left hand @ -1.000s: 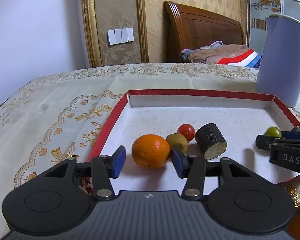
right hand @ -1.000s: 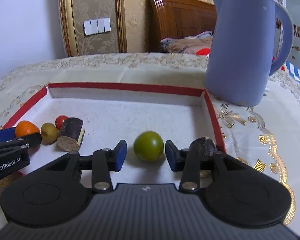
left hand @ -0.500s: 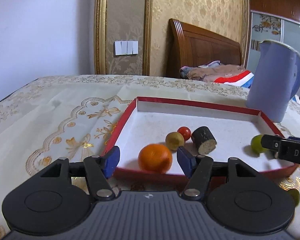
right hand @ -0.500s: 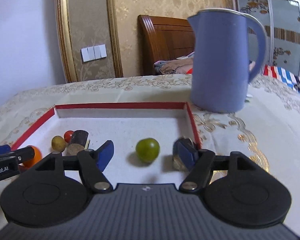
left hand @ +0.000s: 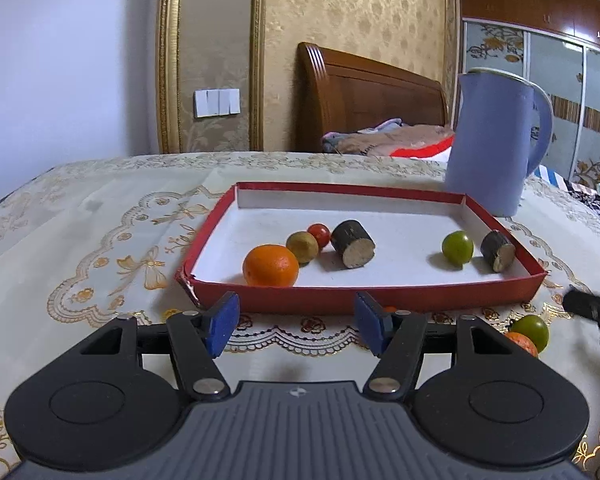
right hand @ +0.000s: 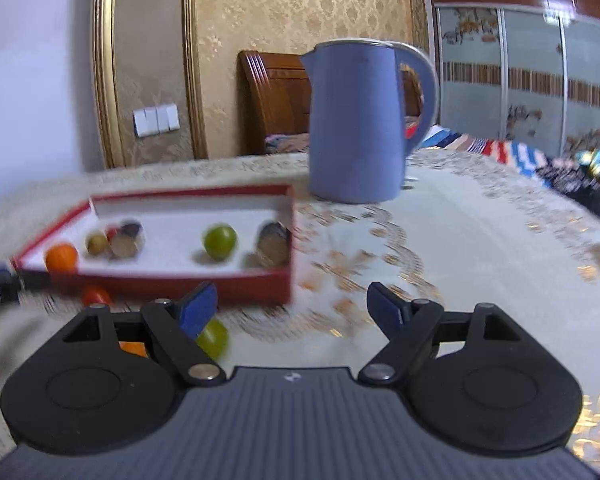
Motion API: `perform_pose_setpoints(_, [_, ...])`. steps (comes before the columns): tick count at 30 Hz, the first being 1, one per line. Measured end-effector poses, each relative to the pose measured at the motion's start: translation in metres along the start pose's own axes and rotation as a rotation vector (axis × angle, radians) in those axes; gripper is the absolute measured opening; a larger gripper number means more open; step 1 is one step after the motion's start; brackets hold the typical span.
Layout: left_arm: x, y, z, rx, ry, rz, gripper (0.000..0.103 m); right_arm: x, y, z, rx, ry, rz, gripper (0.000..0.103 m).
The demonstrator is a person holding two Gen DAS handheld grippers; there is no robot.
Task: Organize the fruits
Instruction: 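Open both grippers to release the orange and green tomato, then withdraw, then move the left gripper to the small yellow lime and close on it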
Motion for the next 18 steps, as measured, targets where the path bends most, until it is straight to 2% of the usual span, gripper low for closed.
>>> perform_pose_setpoints(3, [0.001, -0.001, 0.001, -0.002, 0.008, 0.005, 0.063, 0.006, 0.001, -0.002, -0.036, 0.007, 0.059, 0.081])
perform_pose_setpoints(9, [0.003, -0.001, 0.005, 0.000, 0.032, 0.024, 0.063, 0.012, -0.007, 0.004, -0.059, 0.036, 0.111, 0.081])
perform_pose_setpoints(18, [0.003, 0.001, 0.003, 0.005, 0.016, 0.016, 0.063, 0.014, -0.005, 0.014, -0.092, 0.060, 0.129, 0.081])
Point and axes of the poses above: each gripper's, at about its wrist camera, not at the fingertips, and y roughly against the way its jaws point, z to its left, x to its underside, the point moved 7 cm from there along -y, roughly the way its jaws point, and after that the axes turned 11 degrees about -z, right-handed, at the moved point
